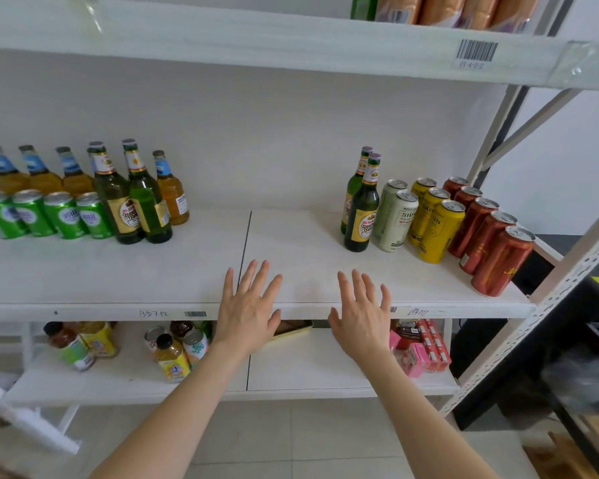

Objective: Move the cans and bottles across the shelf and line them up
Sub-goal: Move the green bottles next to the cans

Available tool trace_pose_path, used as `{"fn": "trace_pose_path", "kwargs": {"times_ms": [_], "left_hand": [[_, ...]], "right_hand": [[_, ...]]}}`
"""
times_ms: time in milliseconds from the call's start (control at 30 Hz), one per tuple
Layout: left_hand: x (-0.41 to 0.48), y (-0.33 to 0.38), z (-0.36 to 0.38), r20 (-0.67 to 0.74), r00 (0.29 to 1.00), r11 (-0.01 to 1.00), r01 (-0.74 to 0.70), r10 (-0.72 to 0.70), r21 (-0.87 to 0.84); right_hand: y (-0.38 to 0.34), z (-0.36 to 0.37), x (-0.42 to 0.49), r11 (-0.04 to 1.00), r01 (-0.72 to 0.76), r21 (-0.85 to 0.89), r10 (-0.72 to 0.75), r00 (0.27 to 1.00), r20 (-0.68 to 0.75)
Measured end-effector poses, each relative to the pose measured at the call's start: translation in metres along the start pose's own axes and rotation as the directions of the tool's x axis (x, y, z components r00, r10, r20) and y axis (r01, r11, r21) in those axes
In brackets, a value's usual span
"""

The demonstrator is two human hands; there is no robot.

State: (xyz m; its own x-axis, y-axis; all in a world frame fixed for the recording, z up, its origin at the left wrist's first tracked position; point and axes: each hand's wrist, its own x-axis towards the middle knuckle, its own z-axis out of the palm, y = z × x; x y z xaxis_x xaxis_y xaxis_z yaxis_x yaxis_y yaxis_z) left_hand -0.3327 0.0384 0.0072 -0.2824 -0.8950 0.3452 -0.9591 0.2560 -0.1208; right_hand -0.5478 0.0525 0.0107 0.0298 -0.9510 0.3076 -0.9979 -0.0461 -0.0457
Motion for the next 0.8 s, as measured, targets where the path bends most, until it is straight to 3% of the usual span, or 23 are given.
{"fn": "trace_pose_path", "kwargs": {"times_ms": [467, 800], "left_hand": [[-0.022, -0.153, 0.0, 0.029, 0.998, 0.999, -0.055, 0.055, -0.001], [0.002, -0.26, 0.028, 0.017, 0.999, 0.998, 0.046, -0.047, 0.042]], "right_hand": [[-0.165, 0.017, 0.019, 0.996, -0.089, -0.008, 0.088, 0.995, -0.039], [-0.254, 0.049, 0.088, 0.998, -0.054, 0.039, 0.057, 0.993, -0.099]]}}
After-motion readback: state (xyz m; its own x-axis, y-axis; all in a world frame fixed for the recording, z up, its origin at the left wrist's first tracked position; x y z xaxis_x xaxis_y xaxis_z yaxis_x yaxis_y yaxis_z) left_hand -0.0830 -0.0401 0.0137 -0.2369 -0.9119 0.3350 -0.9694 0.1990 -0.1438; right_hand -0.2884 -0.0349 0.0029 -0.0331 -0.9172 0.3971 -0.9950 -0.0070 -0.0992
